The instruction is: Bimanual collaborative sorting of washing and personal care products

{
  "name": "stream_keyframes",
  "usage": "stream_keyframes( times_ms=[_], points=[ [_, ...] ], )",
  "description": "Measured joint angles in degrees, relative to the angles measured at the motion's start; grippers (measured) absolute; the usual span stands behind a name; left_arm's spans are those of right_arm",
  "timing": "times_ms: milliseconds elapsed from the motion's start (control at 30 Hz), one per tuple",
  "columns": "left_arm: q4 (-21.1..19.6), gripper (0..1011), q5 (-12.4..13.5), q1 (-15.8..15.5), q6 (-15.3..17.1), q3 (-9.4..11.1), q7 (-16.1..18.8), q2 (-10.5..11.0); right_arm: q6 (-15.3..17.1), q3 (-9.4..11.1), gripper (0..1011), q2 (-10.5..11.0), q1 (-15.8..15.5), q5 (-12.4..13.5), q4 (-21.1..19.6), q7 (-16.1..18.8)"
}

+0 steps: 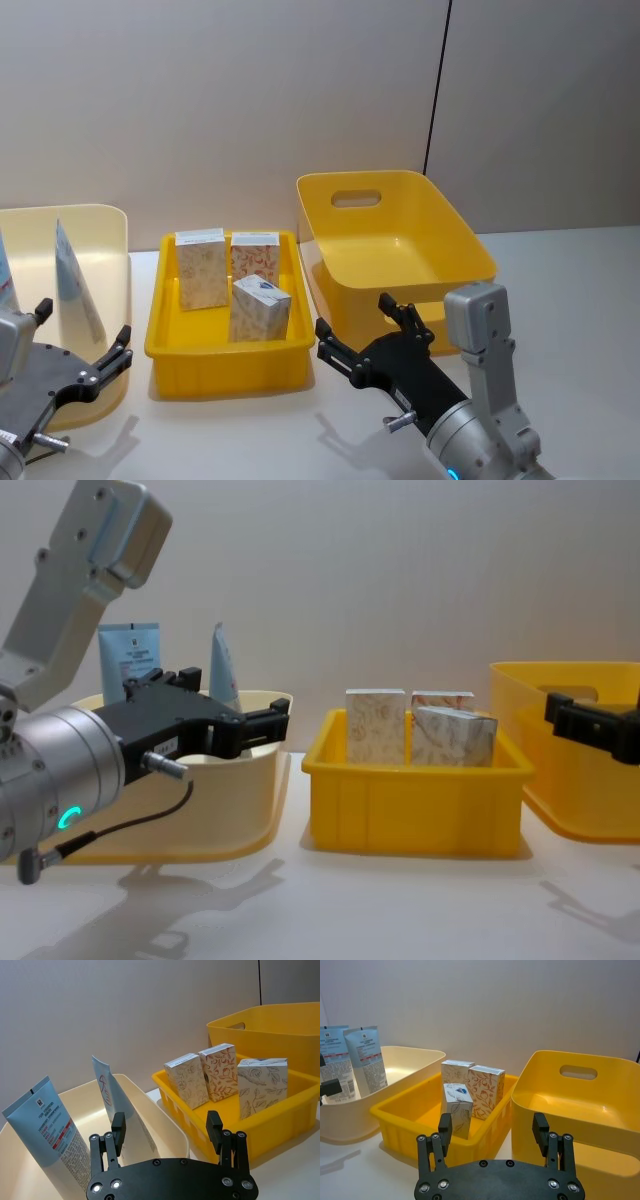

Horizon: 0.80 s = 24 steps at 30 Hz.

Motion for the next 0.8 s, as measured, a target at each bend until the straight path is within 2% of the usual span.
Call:
stream_keyframes(
  times_ms=[800],
  points=[
    [0.00, 1003, 0.00, 0.00, 0.00, 0.00, 0.00, 0.00, 0.00, 0.00, 1001, 0.00, 0.00, 0.00, 0.00, 0.00]
  ],
)
